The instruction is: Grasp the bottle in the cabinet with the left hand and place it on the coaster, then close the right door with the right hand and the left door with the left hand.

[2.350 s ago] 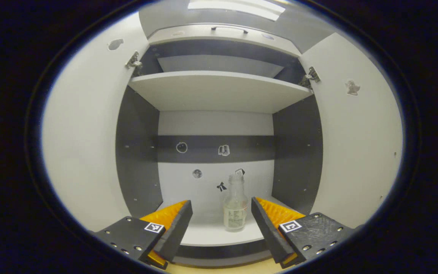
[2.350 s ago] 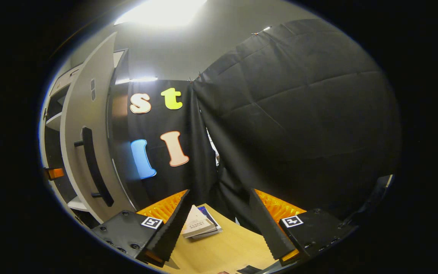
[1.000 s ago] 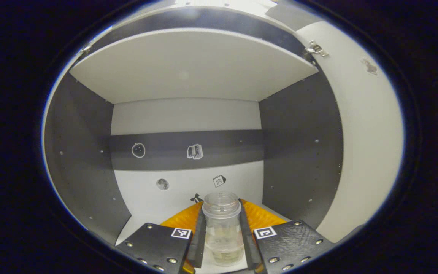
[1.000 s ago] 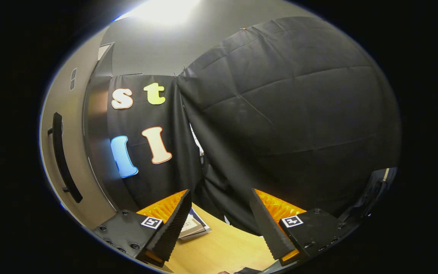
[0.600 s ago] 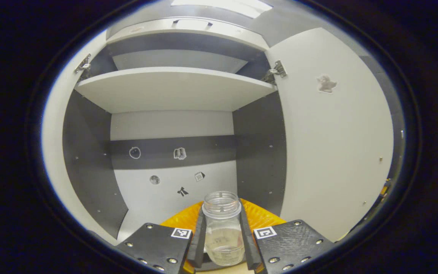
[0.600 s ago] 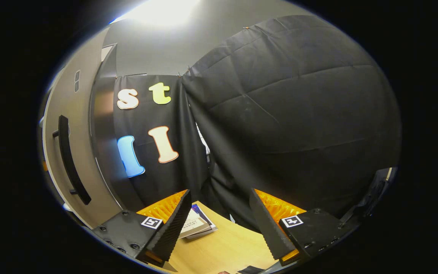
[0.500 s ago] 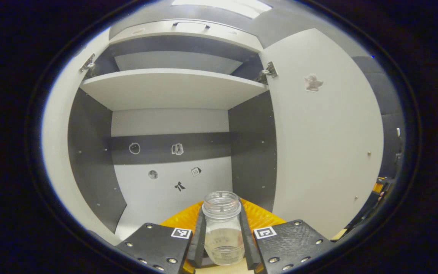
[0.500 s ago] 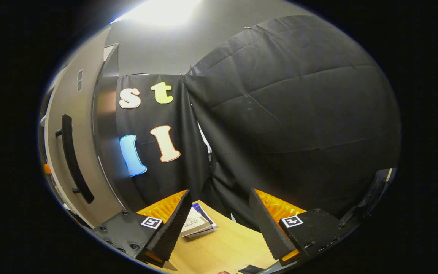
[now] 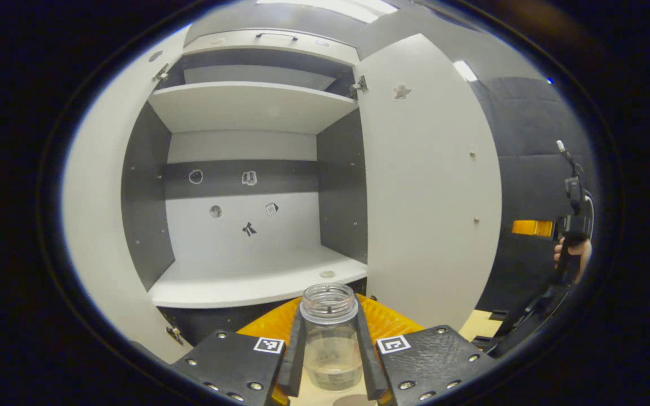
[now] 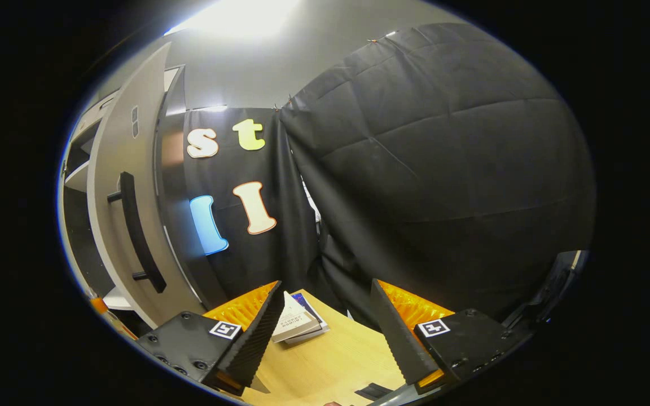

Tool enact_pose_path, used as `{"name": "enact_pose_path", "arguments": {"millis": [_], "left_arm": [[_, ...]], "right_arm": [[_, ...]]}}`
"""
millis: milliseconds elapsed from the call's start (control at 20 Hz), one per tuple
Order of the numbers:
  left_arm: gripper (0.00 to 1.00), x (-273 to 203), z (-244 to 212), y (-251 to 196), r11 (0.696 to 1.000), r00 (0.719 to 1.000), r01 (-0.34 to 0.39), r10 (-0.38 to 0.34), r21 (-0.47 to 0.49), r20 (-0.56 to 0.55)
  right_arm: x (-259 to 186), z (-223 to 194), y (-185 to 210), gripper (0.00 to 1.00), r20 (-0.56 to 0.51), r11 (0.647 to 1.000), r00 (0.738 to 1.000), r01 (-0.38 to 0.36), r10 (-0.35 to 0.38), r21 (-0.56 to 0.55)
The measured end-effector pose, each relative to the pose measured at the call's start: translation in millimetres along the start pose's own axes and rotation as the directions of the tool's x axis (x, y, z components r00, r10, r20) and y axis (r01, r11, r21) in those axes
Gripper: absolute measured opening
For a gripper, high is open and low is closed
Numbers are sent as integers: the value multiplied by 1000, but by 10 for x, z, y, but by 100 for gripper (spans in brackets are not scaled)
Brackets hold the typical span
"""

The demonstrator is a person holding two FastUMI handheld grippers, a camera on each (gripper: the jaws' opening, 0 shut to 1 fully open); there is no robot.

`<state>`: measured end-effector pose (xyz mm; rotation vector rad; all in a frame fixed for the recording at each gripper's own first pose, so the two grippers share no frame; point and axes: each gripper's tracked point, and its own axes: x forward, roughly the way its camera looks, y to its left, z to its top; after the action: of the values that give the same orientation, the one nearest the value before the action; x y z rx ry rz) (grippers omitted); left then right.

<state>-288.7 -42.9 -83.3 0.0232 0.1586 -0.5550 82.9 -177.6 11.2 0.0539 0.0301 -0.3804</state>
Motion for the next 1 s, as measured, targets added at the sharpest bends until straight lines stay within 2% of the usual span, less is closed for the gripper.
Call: {"name": "enact_pose_path", "arguments": {"millis": [50,100,150,200,250,300,500,700,750,850,1000], "left_arm": [[47,-21,-163,-33,1000,1000,5,-5,-10,-5],[43,-37,-314,-65,1000,1000,13,-13,-23,-7],[38,-55,-466,-97,999,1000,25,-25,-43,-8],[45,-51,-615,-137,997,999,43,-44,-64,-10],[52,-50,-795,-157,995,998,54,-55,-83,-16],[45,-47,-945,-163,993,998,58,-61,-102,-21],[45,-48,-1544,-190,987,997,51,-59,-149,-49],[45,-34,-2111,-156,983,993,-1,-21,-185,-118],[45,-31,-2164,-167,984,993,-6,-15,-177,-115],[45,-12,-2234,-229,990,995,-7,-7,-139,-101],[46,-57,-2315,-390,997,995,23,-31,-79,-98]], "right_arm": [[-27,3,8,98,-3,1000,1000,0,0,-1],[-71,14,24,92,-9,1000,1000,-2,2,-2],[-106,9,30,98,-17,1000,1000,-6,6,-5],[-147,18,41,98,-22,1000,1000,-6,6,-12],[-193,26,35,92,-27,1000,1000,-6,5,-22],[-238,19,30,92,-37,999,999,-4,3,-34],[-443,19,-9,92,-63,998,998,11,-15,-62],[-602,-32,-54,92,-113,997,993,20,-28,-73],[-632,-11,-58,98,-116,998,993,24,-31,-64],[-667,26,-65,98,-117,998,992,33,-40,-61],[-734,-7,-52,98,-126,997,991,34,-44,-76]]}}
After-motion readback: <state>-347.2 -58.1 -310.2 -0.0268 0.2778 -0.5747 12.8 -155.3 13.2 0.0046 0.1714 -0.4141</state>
